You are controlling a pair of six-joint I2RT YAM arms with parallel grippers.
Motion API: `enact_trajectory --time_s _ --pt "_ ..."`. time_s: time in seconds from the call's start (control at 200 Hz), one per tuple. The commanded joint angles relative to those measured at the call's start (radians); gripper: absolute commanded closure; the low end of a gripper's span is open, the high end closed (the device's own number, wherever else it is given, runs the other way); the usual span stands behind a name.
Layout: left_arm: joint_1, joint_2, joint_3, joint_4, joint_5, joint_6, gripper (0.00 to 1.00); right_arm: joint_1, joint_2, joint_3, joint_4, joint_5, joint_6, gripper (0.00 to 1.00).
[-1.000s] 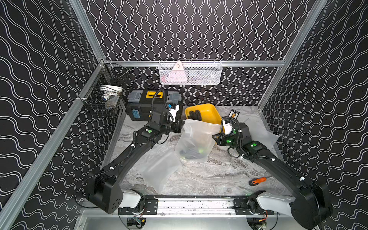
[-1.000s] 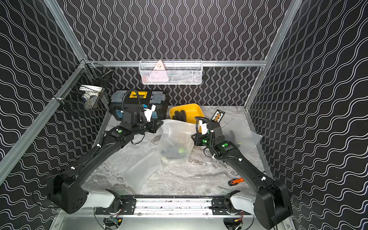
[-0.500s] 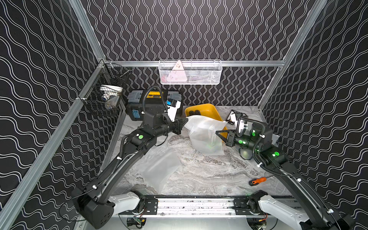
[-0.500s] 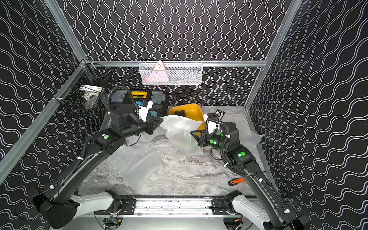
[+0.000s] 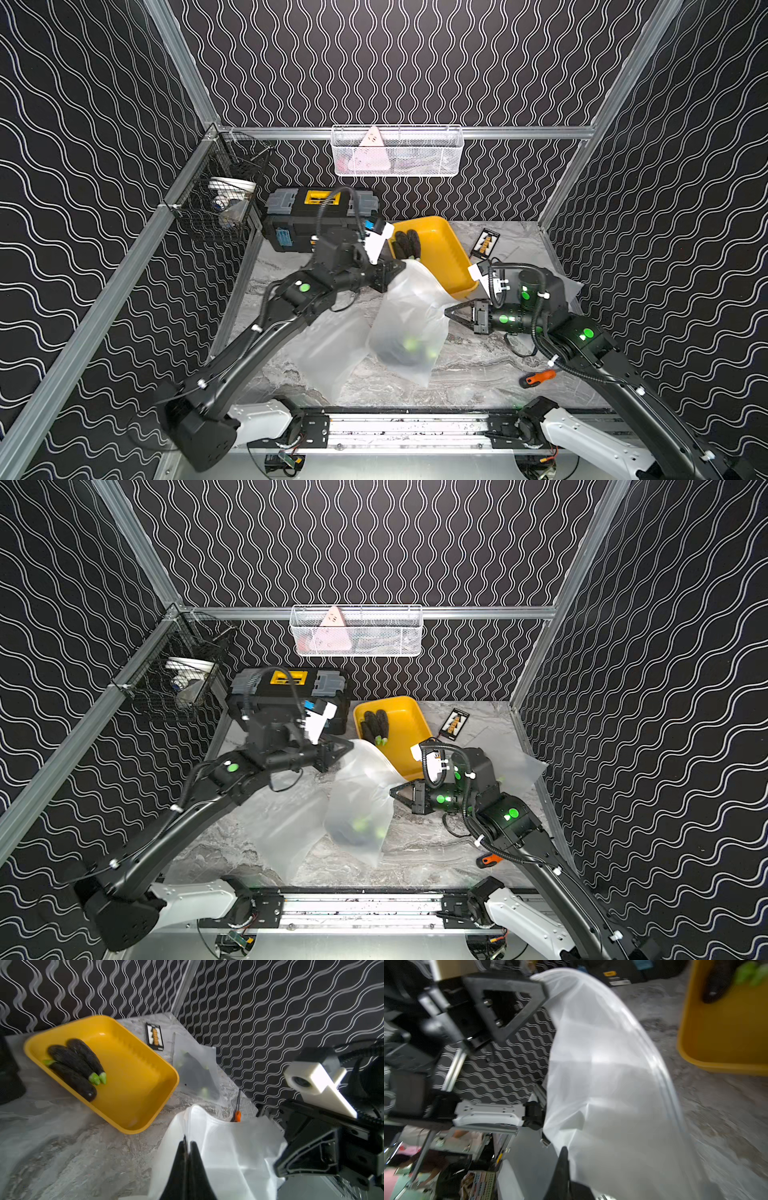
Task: Place the eggplant in a zip-top bag and seal the zipper
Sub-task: Place the zipper food storage bag at the center of the board.
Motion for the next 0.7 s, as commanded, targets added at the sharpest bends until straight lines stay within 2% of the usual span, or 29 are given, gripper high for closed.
enact_trajectory --time_s 0.0,0.075,0.185,0.22,0.23,0.335,0.39,0.485,0.696 --pt "-0.086 0.095 -0.006 0.05 -0.051 0.006 1.0 -0.002 0.042 -0.012 -0.204 0.315 0.018 1.0" --pt "-0.162 0.19 -0.004 0.096 -0.09 0.008 1.0 -0.003 0.067 -0.031 -0.289 0.47 0.051 0.98" --pt "-0.264 0.339 0.042 0.138 -0.142 0.01 1.0 -0.003 0.071 -0.046 -0.394 0.627 0.098 0.6" --pt "-0.285 0.378 0.062 0.142 -0.153 0.012 1.0 -0.004 0.058 -0.052 -0.398 0.656 0.105 0.54" --pt "-0.289 0.387 0.067 0.142 -0.158 0.011 0.99 -0.004 0.053 -0.053 -0.397 0.661 0.107 0.53" --pt "-0.297 0.418 0.089 0.161 -0.206 -0.012 0.53 -0.006 0.009 -0.043 -0.383 0.717 0.123 0.5" --pt "-0.295 0.403 0.094 0.145 -0.261 -0.004 0.4 -0.006 0.002 -0.025 -0.382 0.732 0.118 0.49" --pt "-0.261 0.351 0.084 0.112 -0.31 0.001 0.34 -0.005 -0.004 -0.036 -0.317 0.664 0.067 0.52" --pt "-0.16 0.22 -0.04 -0.024 -0.378 -0.029 0.33 0.022 0.058 -0.121 -0.086 0.308 0.036 0.62"
